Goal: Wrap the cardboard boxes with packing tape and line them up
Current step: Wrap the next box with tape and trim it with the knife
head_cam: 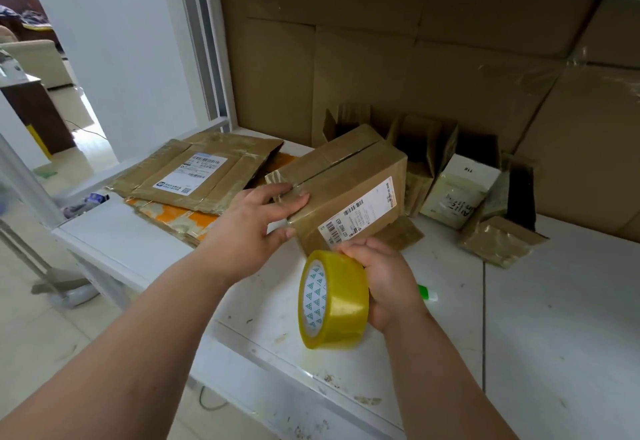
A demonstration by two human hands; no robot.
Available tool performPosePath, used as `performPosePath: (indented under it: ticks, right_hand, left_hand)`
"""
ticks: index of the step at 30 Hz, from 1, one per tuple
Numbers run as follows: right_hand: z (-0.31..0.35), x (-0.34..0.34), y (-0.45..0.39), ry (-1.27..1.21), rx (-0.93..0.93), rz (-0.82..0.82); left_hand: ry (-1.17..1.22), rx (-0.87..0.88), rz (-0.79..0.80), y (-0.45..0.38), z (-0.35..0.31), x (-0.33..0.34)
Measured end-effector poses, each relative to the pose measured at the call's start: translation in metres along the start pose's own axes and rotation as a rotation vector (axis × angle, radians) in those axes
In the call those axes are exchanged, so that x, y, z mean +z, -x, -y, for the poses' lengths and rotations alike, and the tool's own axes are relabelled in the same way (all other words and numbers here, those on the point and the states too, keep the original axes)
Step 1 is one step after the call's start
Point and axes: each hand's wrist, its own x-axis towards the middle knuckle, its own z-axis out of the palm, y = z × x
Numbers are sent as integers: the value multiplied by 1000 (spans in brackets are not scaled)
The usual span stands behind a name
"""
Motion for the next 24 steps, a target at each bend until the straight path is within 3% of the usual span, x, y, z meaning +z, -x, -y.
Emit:
performPosePath:
  ticks: [4,8,13,24]
  right_hand:
    - [-1,4,4,55,-12,3]
    - [-2,3,6,44,-33,-2]
    - [-3,1,13,41,-69,4]
    - [12,-26,22,-45,-250,7]
  left_hand:
    - [-19,13,-58,0,-1,1]
    - [43,-106,-37,2,-15,1]
    - [199,-264,-206,8,-27,17]
    - [379,-220,-335,9,3,-30]
